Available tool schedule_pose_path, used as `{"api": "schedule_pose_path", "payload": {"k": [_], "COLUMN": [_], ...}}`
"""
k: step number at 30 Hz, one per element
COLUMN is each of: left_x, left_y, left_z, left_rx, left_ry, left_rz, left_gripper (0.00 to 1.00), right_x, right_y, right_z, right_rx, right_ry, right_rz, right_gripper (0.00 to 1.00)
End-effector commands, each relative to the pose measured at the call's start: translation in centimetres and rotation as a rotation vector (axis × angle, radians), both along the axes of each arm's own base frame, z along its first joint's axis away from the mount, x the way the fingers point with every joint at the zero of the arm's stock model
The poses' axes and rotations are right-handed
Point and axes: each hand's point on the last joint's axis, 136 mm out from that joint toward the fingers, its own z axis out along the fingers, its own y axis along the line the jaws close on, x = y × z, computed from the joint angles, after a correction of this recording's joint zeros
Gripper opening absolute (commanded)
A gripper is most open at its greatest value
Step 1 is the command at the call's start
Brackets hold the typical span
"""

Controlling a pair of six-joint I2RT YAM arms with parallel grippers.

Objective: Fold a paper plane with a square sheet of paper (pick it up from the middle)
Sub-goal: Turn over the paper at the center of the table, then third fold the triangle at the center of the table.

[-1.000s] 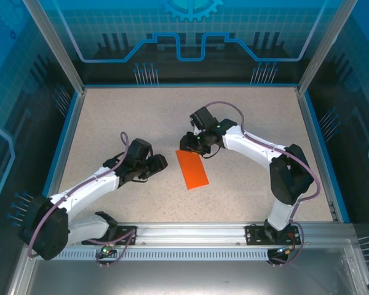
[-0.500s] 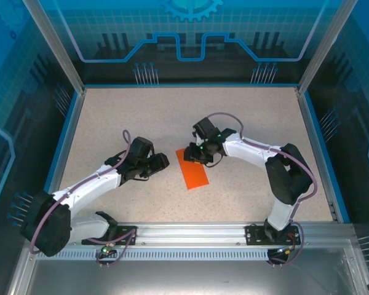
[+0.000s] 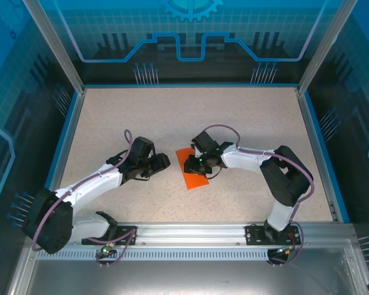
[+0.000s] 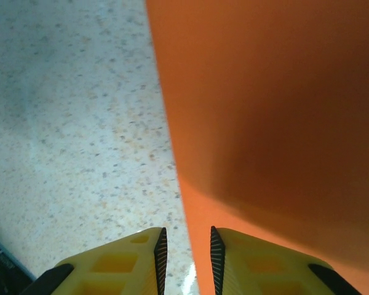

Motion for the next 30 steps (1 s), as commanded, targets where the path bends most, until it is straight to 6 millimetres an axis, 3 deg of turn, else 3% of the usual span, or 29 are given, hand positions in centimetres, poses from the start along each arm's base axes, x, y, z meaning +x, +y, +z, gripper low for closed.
{"api": "schedule_pose_path", "payload": {"k": [1, 6, 9, 16, 19, 23, 27, 30], "left_x": [0.2, 0.1, -0.2, -0.8, -1.3, -1.9, -2.1, -1.6], "left_y": [-0.3, -0.5, -0.6, -1.3, -1.4, -1.3, -1.4, -1.9], "left_z": [0.4, 0.3, 0.1, -0.1, -0.3, -0.5, 0.2, 1.2], "left_rx": [-0.011, -0.024, -0.027, -0.064, -0.074, -0.072, -0.086, -0.119], "left_ry": [-0.009, -0.008, -0.008, -0.016, -0.012, -0.034, -0.061, -0.107], "left_rz": [-0.029, -0.041, -0.051, -0.100, -0.125, -0.153, -0.171, -0.183], "left_gripper": [0.59, 0.59, 0.59, 0.59, 0.58, 0.54, 0.49, 0.47], "right_x": [-0.7, -1.2, -2.5, -4.0, -3.7, -2.3, -1.9, -1.5], "right_y": [-1.1, -1.7, -3.6, -2.9, -1.4, -0.1, -0.4, -3.1], "right_z": [-2.7, -3.5, -5.0, -4.8, -3.7, -0.3, 3.4, 4.8], "right_rx": [-0.051, -0.075, -0.137, -0.146, -0.068, -0.065, -0.067, -0.130], "right_ry": [0.037, 0.030, 0.055, 0.061, 0.018, -0.122, -0.241, -0.283], "right_rz": [-0.087, -0.178, -0.278, -0.505, -0.541, -0.404, -0.277, -0.277], "right_gripper": [0.28, 0.28, 0.29, 0.29, 0.29, 0.31, 0.39, 0.44]}}
